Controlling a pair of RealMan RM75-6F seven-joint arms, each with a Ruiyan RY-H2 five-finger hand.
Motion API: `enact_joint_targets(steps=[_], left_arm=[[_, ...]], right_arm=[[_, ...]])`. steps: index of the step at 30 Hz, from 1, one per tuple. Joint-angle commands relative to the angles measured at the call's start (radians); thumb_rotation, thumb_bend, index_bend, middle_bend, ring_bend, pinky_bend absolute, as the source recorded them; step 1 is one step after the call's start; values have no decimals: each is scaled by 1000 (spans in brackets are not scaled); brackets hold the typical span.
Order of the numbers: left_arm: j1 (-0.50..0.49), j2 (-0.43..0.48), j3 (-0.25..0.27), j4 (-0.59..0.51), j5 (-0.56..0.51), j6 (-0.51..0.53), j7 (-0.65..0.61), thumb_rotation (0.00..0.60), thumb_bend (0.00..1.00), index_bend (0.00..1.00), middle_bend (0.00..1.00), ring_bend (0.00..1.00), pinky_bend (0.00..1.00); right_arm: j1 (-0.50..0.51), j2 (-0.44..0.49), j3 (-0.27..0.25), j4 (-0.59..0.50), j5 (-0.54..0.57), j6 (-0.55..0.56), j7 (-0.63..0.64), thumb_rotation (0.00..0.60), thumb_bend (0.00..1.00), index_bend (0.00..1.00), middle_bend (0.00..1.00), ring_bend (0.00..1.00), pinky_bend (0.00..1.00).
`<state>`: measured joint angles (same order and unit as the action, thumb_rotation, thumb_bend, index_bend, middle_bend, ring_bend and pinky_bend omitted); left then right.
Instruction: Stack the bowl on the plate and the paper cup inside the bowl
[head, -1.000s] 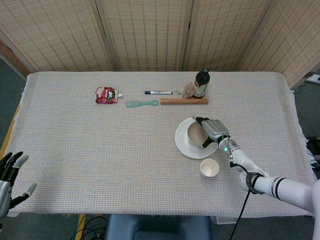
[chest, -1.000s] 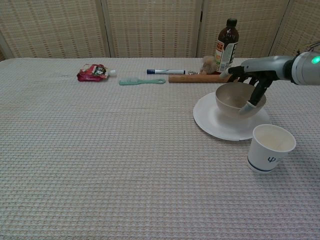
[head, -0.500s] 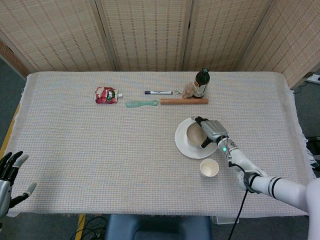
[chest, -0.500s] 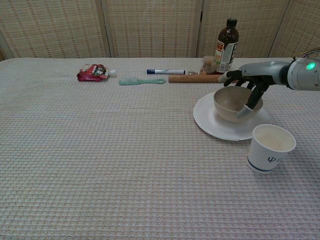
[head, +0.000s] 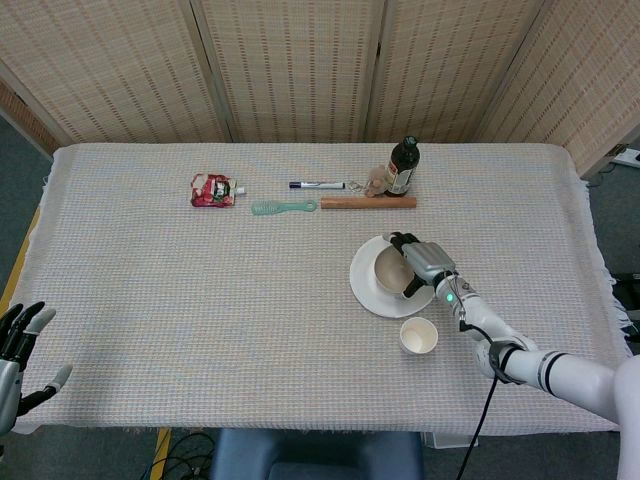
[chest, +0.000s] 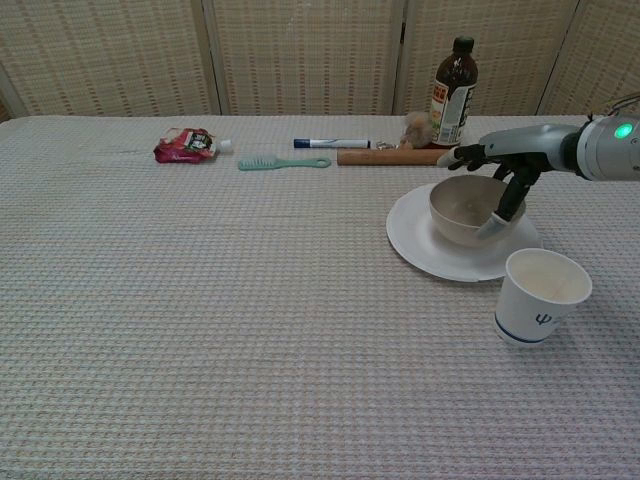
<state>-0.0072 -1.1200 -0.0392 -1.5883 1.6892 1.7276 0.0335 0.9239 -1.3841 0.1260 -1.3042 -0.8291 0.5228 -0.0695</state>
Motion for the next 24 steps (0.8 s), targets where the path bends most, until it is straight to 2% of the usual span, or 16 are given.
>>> enact_joint_targets(steps=[1, 4, 12, 17, 24], left_arm=[[0, 0, 0, 0, 1, 0, 0, 600, 258, 177, 157, 111, 448], [0, 0, 0, 0, 0, 1, 1, 600, 257, 177, 157, 111, 448], [2, 2, -1, 0, -2, 4, -4, 600, 258, 177, 157, 111, 449], [0, 1, -3, 3, -6, 1, -6, 600, 258, 177, 157, 111, 448], [-6, -7, -1, 3, -7, -14, 16, 600, 258, 177, 157, 111, 448]], right_arm=[[3, 9, -4, -5, 3, -13, 4, 600, 5, 0, 0, 0, 66], [4, 11, -5, -6, 1, -14, 8, 600, 0, 0, 0, 0, 3], [7, 38, -11, -27, -7, -20, 13, 600, 0, 0, 0, 0, 0], [-7, 124, -1, -137, -29, 34, 6, 600, 0, 0, 0, 0, 0], [-62, 300, 31, -376, -136, 126, 27, 600, 0, 0, 0, 0, 0]])
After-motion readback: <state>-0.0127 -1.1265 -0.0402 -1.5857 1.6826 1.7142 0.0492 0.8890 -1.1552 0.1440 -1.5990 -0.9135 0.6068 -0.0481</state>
